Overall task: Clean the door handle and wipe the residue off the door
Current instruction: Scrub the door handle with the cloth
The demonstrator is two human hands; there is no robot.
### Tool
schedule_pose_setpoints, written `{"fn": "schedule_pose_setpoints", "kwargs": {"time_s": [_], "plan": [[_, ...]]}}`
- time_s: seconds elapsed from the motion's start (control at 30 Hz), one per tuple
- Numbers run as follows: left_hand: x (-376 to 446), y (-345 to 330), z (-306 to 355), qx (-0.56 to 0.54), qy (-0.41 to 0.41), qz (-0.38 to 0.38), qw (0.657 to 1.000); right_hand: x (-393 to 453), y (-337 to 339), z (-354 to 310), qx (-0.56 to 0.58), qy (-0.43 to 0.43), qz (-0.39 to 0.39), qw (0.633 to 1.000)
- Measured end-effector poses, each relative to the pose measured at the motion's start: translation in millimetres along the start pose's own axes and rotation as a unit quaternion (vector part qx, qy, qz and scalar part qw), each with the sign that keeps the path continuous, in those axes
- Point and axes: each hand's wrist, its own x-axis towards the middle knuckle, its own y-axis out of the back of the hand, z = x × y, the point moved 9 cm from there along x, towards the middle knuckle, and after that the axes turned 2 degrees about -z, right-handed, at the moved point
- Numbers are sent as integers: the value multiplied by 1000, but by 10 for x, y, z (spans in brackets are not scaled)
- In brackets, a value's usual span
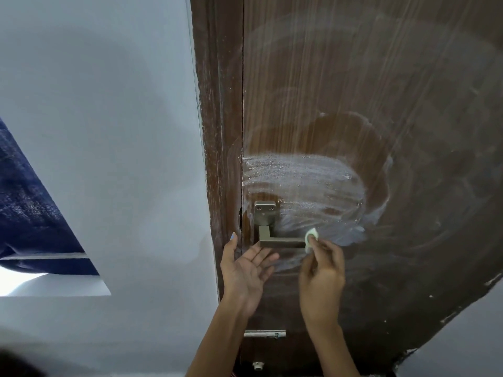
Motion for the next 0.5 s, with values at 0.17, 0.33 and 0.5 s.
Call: {"fn": "schedule_pose_setpoints", "kwargs": {"time_s": [0.17, 0.33, 0.5], "plan": [[-51, 11, 33, 21, -11, 7, 1000, -217, -204, 471, 179, -199, 27, 963], [-115, 157, 185, 101, -39, 37, 993, -541, -796, 635, 379, -350, -59, 855], [-179, 132, 519, 132, -110, 46, 984, -354, -1130, 411, 518, -362, -46, 774]]}}
